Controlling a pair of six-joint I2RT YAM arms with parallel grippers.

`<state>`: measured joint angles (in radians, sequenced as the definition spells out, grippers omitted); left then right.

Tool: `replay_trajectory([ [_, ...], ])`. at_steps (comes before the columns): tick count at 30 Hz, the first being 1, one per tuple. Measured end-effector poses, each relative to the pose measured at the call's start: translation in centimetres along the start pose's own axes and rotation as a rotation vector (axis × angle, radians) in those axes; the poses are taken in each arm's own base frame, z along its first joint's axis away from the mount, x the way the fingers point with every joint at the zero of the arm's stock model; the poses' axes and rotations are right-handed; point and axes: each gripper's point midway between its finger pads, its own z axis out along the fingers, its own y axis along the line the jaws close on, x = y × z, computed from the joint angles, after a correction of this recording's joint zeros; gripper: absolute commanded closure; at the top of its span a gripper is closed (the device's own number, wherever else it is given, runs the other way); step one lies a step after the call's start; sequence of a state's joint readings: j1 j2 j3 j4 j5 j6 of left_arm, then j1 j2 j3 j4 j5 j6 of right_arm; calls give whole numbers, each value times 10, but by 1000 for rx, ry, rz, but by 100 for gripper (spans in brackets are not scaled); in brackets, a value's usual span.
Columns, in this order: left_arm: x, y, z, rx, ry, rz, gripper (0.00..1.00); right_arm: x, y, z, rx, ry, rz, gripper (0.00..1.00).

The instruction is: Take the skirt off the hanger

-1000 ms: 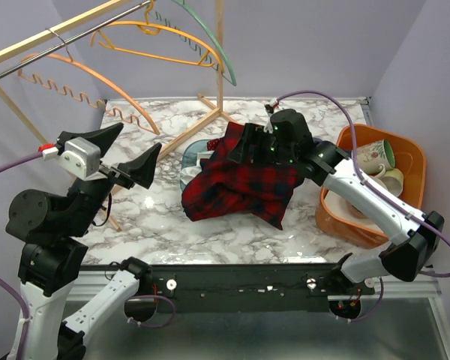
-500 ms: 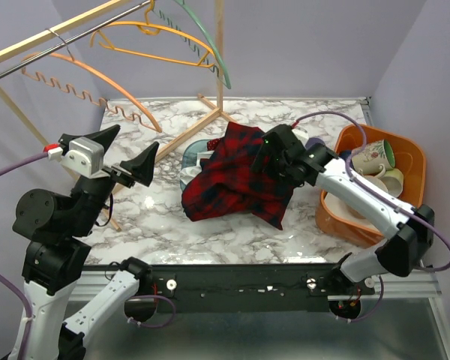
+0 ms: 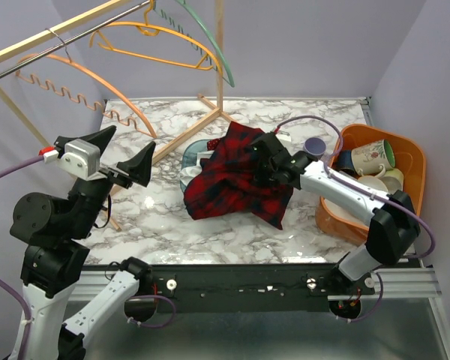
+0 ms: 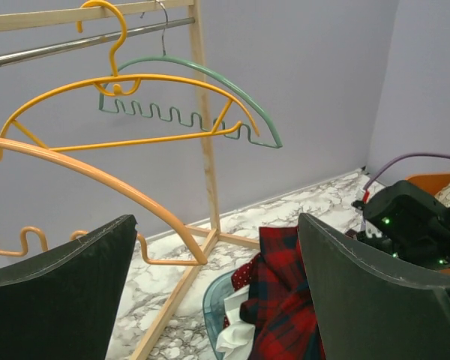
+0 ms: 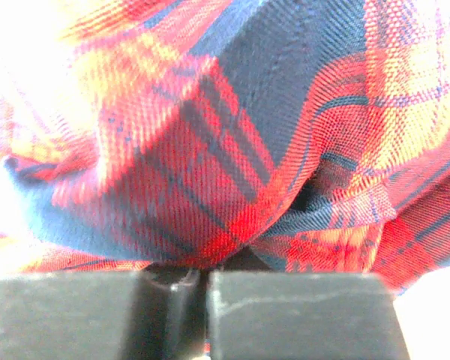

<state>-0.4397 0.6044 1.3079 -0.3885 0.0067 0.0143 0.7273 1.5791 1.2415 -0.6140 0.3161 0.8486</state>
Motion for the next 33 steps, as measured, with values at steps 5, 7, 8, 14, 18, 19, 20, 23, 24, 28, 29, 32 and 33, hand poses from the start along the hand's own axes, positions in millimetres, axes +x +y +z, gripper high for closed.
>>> replay_trajectory([
  [5, 0, 0, -2, 0, -6, 0, 1, -30, 6, -20, -36, -103, -60, 99],
  [7, 2, 0, -1, 0, -3, 0, 1, -46, 15, -32, -81, -159, -90, 99],
  [8, 3, 0, -1, 0, 1, 0, 1, -56, 21, -40, -119, -197, -118, 99],
  [14, 7, 0, 0, 0, 9, 0, 1, -105, 73, -95, -407, -413, -196, 99],
  [18, 6, 0, -1, -3, 6, 0, 1, -130, 104, -122, -526, -491, -210, 99],
  [19, 5, 1, -2, -7, 4, 0, 1, -134, 109, -127, -546, -501, -210, 99],
  [20, 5, 1, -2, -8, 3, 0, 1, -141, 115, -134, -571, -518, -207, 99],
  [23, 4, 2, -3, -14, 0, 0, 1, -156, 131, -157, -644, -567, -197, 99],
  [24, 4, 2, -3, -15, -1, 0, 1, -161, 136, -166, -669, -583, -194, 99],
  [28, 3, 3, -3, -16, -7, 0, 1, -186, 158, -200, -762, -654, -182, 99],
  [29, 2, 3, -3, -16, -7, 0, 1, -190, 162, -207, -781, -670, -179, 99],
  [32, 1, 3, -3, -19, -11, 0, 1, -205, 172, -231, -838, -716, -168, 99],
  [33, 1, 3, -3, -20, -13, 0, 1, -207, 174, -237, -852, -726, -161, 99],
])
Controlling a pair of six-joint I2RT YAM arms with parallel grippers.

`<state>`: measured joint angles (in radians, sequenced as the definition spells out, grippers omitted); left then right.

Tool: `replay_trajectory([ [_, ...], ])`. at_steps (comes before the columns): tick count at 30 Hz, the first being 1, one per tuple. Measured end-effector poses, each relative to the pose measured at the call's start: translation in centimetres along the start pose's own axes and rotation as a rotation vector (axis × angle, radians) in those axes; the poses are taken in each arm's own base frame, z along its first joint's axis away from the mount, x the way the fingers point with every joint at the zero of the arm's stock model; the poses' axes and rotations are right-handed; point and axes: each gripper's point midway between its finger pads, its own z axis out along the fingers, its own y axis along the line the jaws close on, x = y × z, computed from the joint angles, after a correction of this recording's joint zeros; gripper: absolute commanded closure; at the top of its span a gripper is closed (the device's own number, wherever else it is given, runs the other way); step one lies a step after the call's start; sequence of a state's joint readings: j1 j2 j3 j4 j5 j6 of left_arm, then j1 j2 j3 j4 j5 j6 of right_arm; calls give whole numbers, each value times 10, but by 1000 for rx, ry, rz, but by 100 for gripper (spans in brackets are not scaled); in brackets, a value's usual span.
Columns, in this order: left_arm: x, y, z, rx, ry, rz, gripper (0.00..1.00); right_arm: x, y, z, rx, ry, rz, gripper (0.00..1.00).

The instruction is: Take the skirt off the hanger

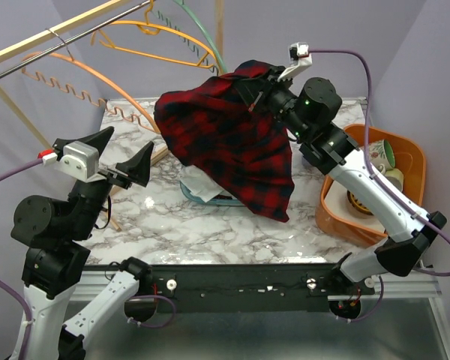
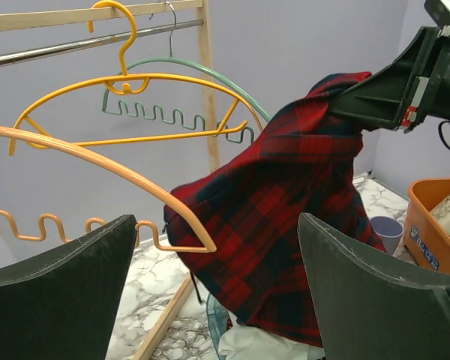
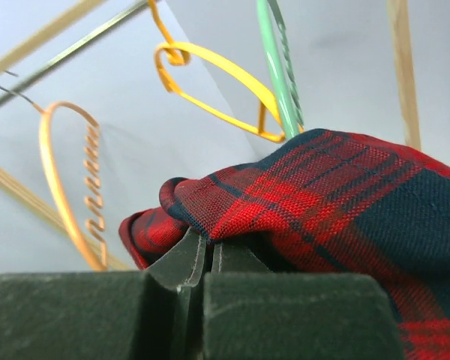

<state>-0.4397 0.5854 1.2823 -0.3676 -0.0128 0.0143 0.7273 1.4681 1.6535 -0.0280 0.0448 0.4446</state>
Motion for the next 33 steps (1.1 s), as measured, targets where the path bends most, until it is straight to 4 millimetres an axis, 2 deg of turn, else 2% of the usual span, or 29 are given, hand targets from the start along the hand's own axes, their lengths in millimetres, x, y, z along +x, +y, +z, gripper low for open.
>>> replay_trajectory([
  [3, 0, 1, 0, -3, -1, 0, 1, -11, 8, -1, -27, -33, 11, 99],
  [5, 0, 1, 0, -4, -1, 0, 1, -8, 6, -3, -34, -42, 13, 99],
  [7, 0, 1, 0, -5, -1, 1, 1, 3, 2, -8, -29, -27, 16, 99],
  [10, 0, 2, 0, -10, 0, 2, 1, 37, -15, -24, -5, 28, 29, 99],
  [12, 1, 3, 0, -15, 1, 5, 1, 78, -35, -41, 41, 95, 60, 99],
  [13, 1, 3, 0, -18, 1, 5, 1, 110, -51, -55, 80, 157, 77, 99],
  [16, 2, 5, 0, -24, 5, 8, 1, 186, -89, -80, 179, 298, 119, 99],
  [18, 4, 5, 0, -28, 8, 9, 1, 254, -123, -103, 288, 438, 159, 99],
  [20, 7, 5, -1, -30, 11, 9, 1, 302, -145, -116, 372, 552, 176, 97],
  [22, 8, 6, -1, -32, 13, 9, 1, 330, -157, -117, 427, 622, 186, 89],
  [24, 9, 6, -1, -33, 15, 9, 1, 342, -165, -105, 487, 672, 182, 84],
  [26, 9, 6, -1, -37, 17, 9, 1, 346, -168, -94, 525, 690, 176, 71],
  [27, 9, 7, -1, -39, 17, 10, 1, 346, -169, -93, 536, 692, 174, 65],
  [28, 9, 7, -1, -39, 18, 12, 1, 347, -170, -95, 548, 695, 172, 51],
  [31, 10, 7, -1, -40, 18, 15, 1, 343, -170, -97, 579, 703, 160, 33],
  [33, 10, 7, -1, -41, 19, 16, 1, 335, -169, -98, 594, 713, 142, 26],
])
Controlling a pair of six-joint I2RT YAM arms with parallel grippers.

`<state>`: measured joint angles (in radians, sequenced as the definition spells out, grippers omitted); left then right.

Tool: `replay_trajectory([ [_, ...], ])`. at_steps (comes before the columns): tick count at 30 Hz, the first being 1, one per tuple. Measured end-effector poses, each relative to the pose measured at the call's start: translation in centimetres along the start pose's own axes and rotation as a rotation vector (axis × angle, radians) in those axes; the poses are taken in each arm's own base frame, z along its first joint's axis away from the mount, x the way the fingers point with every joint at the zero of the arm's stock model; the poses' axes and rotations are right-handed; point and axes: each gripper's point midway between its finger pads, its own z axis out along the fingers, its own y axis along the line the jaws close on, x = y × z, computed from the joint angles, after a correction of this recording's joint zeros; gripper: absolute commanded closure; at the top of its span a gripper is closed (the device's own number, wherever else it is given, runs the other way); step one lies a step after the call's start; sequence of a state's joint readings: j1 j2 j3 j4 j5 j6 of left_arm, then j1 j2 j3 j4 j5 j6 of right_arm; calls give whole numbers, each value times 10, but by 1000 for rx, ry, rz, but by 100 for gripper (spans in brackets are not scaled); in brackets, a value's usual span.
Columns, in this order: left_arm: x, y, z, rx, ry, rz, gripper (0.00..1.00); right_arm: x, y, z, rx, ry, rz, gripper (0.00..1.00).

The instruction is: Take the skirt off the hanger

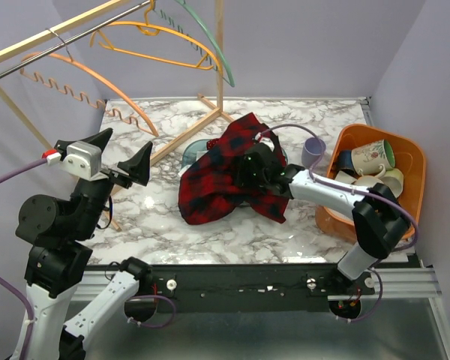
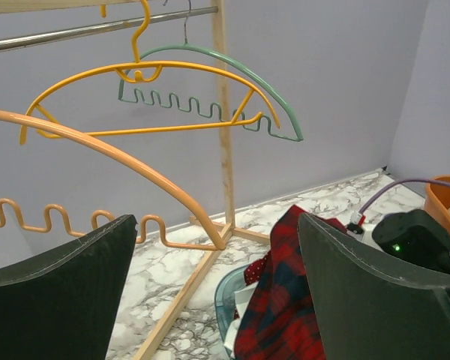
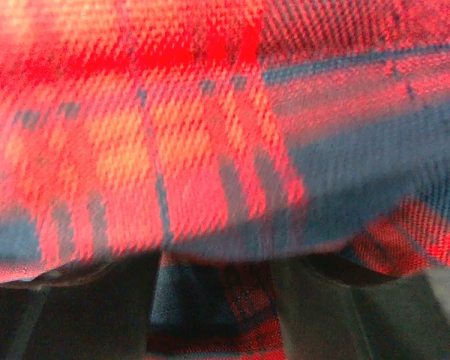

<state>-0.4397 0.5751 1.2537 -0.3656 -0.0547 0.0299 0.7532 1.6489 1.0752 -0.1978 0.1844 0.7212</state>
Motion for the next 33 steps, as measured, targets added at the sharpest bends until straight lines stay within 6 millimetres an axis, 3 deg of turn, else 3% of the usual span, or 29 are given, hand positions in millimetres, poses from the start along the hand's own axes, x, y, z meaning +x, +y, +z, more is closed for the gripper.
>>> replay_trajectory([
  [4, 1, 0, 0, -1, 1, 0, 1, -13, -2, -27, -1, -17, -99, 6],
  [7, 1, 0, 0, -2, 2, 0, 1, -37, 2, -64, -32, -74, -221, 5],
  [10, 1, 0, 0, -2, 2, 0, 1, -67, 18, -97, -97, -149, -342, 5],
  [12, 1, 0, 0, -2, 1, 0, 1, -77, 29, -114, -160, -181, -437, 4],
  [14, -1, 0, 0, -2, -1, 0, 1, -75, 36, -125, -228, -190, -549, 2],
  [17, -5, 1, -2, -3, -12, -1, 1, -59, 45, -135, -317, -199, -703, 2],
  [27, -17, 5, -15, -19, -54, -4, 1, 24, 126, -152, -674, -404, -1374, 0],
  [30, -20, 5, -18, -22, -64, -5, 1, 52, 143, -145, -716, -504, -1587, 0],
  [33, -24, 6, -21, -23, -78, -7, 1, 86, 152, -120, -736, -539, -1765, 0],
])
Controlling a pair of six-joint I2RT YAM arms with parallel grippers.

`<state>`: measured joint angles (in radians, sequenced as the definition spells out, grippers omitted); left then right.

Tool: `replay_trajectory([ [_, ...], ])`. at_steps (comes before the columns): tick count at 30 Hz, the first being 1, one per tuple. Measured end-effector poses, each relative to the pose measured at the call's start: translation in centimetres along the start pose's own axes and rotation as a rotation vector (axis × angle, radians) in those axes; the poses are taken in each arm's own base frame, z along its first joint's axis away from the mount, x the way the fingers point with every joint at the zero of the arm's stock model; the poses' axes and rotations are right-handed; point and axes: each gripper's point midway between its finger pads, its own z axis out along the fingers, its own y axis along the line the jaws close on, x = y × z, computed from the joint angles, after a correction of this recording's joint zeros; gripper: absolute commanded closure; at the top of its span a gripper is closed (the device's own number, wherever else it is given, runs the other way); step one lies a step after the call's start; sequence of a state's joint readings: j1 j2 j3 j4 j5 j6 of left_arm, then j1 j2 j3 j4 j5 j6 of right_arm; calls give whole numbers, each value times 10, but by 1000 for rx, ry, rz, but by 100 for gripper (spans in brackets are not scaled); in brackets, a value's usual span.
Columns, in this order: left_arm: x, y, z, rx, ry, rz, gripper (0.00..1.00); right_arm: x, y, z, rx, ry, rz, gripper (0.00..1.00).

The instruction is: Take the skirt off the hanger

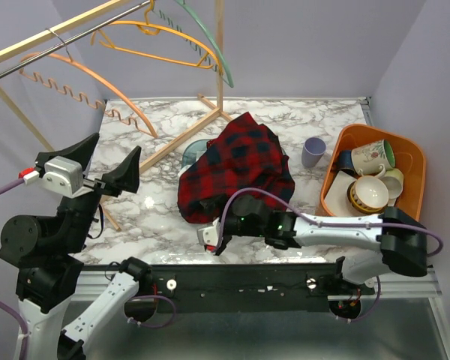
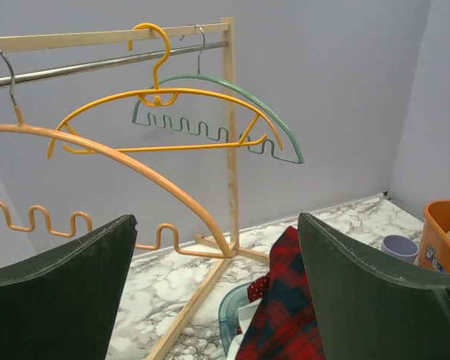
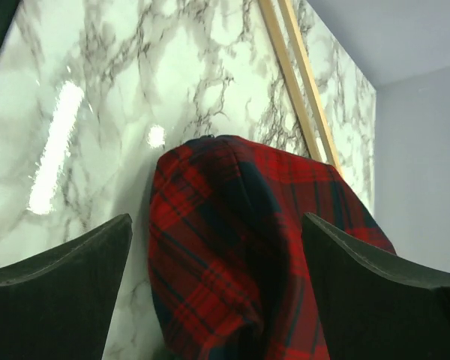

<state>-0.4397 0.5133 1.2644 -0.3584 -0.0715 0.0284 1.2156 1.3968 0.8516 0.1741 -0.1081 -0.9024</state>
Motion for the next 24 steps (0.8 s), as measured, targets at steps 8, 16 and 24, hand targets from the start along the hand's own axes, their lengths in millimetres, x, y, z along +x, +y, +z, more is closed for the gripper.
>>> replay_trajectory([
  [8, 0, 0, 0, 0, -3, -3, 1, 29, 35, 43, -56, 58, -266, 0],
  [16, 1, 0, -2, 0, -5, -3, 1, 62, 41, 64, -50, 170, -424, 6],
  [24, 1, 0, -3, -1, -5, -3, 1, 81, 29, 77, 28, 266, -496, 86],
])
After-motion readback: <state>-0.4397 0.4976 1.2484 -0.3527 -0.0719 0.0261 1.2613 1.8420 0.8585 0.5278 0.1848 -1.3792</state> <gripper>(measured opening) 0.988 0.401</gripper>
